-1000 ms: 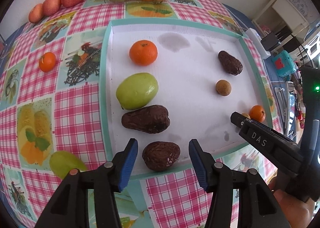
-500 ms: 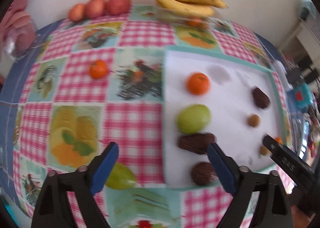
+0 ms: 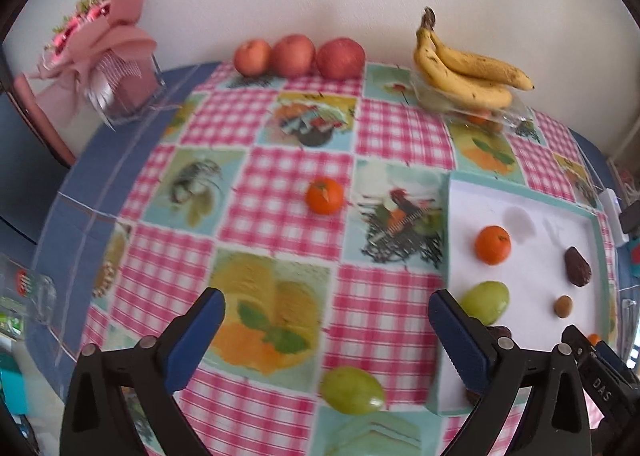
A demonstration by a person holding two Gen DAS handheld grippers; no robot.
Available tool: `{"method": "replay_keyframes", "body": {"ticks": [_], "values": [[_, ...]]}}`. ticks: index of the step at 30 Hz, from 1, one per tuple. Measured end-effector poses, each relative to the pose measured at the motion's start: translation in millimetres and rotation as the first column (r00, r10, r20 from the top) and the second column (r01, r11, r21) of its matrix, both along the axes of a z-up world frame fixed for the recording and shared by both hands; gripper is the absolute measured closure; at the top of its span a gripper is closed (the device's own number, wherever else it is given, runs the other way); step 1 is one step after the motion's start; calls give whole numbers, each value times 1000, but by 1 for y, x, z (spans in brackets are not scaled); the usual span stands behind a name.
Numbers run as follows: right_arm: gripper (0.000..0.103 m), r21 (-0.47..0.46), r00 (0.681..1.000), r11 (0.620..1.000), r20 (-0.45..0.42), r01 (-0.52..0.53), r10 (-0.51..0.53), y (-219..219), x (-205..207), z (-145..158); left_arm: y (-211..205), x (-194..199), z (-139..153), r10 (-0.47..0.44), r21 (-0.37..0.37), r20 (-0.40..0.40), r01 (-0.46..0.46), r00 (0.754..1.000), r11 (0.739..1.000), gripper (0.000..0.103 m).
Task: Organize fruits
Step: 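Withdraw both open tools from the tray toward the remaining fruit, then move the right tool onto the loose green mango and close on it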
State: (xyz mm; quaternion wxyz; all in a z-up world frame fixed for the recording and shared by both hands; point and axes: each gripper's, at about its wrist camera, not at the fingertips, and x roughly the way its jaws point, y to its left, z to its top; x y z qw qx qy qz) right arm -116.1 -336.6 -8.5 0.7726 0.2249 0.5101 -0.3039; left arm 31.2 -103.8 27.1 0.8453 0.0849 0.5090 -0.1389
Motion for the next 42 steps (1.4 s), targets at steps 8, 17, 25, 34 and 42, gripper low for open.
{"method": "replay_keyframes", "body": {"ticks": [8,17,25,34,42], "values": [[19,6,997,998,36,-61,61,23,15,7,33,18,7,29,2,3,-29,1000,1000,0],[19,15,980,981,43,-196,195,65,43,8,86,42,2,140,-33,-47,-142,989,989,0],[19,30,944,945,65,-325,323,115,66,10,121,50,13,186,25,14,-187,982,982,0],[19,47,895,895,82,-443,439,163,83,11,133,51,6,164,94,10,-164,986,982,0],[19,47,851,850,22,-525,525,196,90,-2,132,51,4,143,85,-5,-142,990,986,0]]}}
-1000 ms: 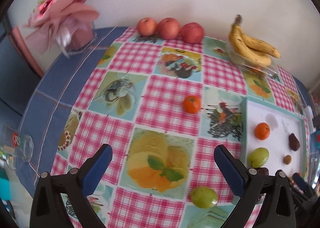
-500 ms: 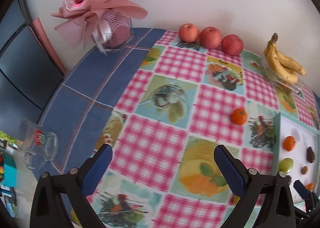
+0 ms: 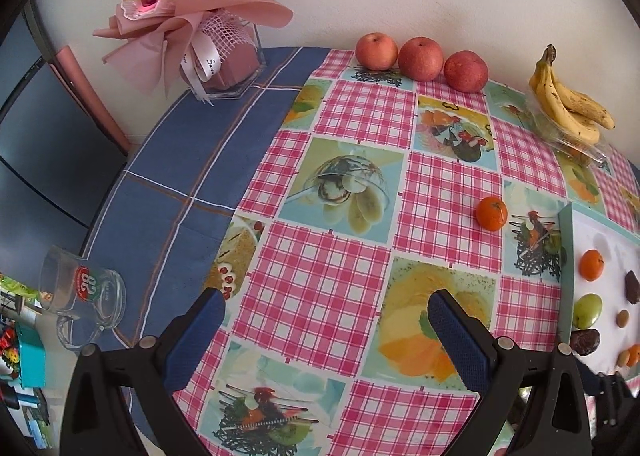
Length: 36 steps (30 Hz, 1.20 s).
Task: Organize fruits
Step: 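Move the right tool onto the loose green mango and close on it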
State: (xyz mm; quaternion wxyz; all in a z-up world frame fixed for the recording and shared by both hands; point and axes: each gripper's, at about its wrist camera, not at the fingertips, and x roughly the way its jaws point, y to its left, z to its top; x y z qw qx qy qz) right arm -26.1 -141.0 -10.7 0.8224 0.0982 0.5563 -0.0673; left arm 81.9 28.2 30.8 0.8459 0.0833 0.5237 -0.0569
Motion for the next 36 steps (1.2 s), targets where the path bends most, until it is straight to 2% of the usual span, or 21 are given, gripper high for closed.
{"method": "replay_keyframes", "body": {"ticks": [7,15,19,31,34,36], "values": [[19,-2,996,997,-55,-71,71,20,4,-18,1,1,-4,1,-4,-15,-1,1000,1000,0],[19,17,988,996,-124,-91,93,25,6,-41,-2,1,-10,-10,-6,-34,10,999,1000,0],[19,-7,982,994,-154,-110,108,31,5,-51,-2,0,-10,-12,-7,-36,12,999,1000,0],[19,-57,979,987,-150,-148,138,42,4,-57,-4,-1,-11,-18,-7,-38,18,999,1000,0],[25,-57,979,986,-147,-154,144,42,5,-55,-4,-1,-11,-20,-8,-36,20,999,1000,0],[36,-60,980,986,-141,-153,144,42,2,-51,-4,-1,-11,-20,-7,-37,20,999,1000,0]]}}
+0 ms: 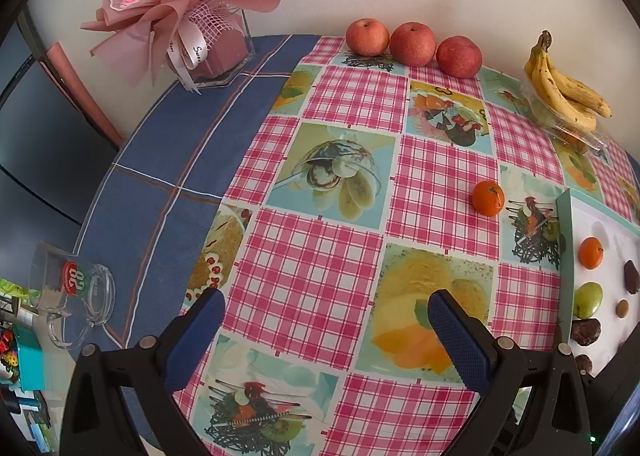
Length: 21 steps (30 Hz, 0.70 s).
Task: Organize fruits
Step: 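Move the right tool onto the loose green mango and close on it, then lift the green mango off the cloth with the right tool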
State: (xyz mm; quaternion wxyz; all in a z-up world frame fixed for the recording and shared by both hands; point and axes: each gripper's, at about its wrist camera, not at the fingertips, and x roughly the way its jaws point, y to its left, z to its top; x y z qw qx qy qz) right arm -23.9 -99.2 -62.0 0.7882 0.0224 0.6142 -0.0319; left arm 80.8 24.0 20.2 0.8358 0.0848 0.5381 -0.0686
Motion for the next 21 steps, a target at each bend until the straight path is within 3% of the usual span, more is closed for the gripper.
{"method": "replay_keyframes", "body": {"ticks": [3,4,21], "values": [[54,7,1000,1000,10,-2,2,1,-1,4,0,0,0,2,-2,0,-2,1000,1000,0],[55,9,1000,1000,11,-4,4,1,-1,5,0,0,0,2,-1,-1,-2,1000,1000,0],[57,58,999,998,39,25,-27,-15,2,16,-5,-2,0,-14,-9,-1,14,1000,1000,0]]}}
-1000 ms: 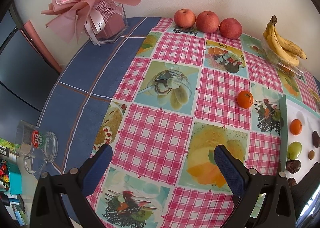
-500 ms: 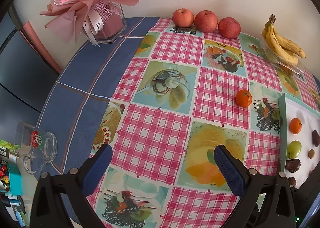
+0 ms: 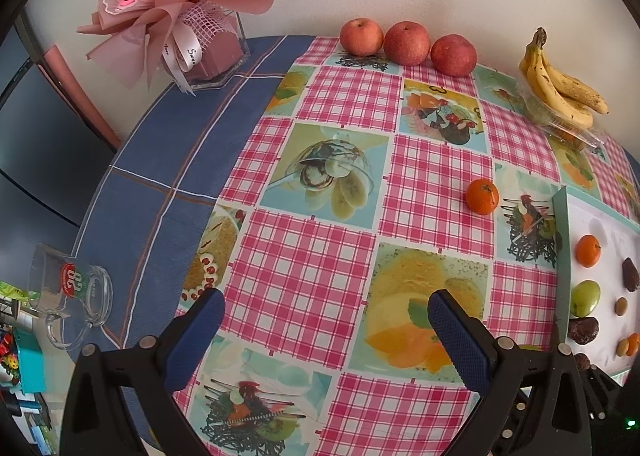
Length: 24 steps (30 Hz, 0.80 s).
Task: Organize fruits
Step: 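Lift the green mango off the cloth with the right tool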
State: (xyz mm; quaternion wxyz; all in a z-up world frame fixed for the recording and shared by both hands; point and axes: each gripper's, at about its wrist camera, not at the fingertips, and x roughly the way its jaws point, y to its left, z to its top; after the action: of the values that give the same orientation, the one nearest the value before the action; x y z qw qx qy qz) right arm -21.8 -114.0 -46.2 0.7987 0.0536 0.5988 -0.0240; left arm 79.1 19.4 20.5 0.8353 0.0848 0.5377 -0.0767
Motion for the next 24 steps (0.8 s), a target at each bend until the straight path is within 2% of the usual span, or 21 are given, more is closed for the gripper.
{"method": "replay_keyframes", "body": {"ticks": [13,14,19,21,24], "values": [[63,21,988,995,119,95,-97,-32,-3,41,-9,-2,-1,1,-50,-22,-2,1000,999,0],[66,22,986,994,127,109,-111,-35,-4,43,-11,-2,-1,-2,-48,-21,1,1000,999,0],[69,35,982,990,132,134,-137,-44,-4,43,-14,-4,-1,-7,-42,-18,7,1000,999,0],[88,59,979,989,142,138,-145,-47,-5,45,-14,-4,-1,-9,-37,-18,9,1000,999,0],[88,67,976,988,160,140,-149,-49,-6,50,-15,-4,-2,-8,-36,-18,8,1000,999,0]]}}
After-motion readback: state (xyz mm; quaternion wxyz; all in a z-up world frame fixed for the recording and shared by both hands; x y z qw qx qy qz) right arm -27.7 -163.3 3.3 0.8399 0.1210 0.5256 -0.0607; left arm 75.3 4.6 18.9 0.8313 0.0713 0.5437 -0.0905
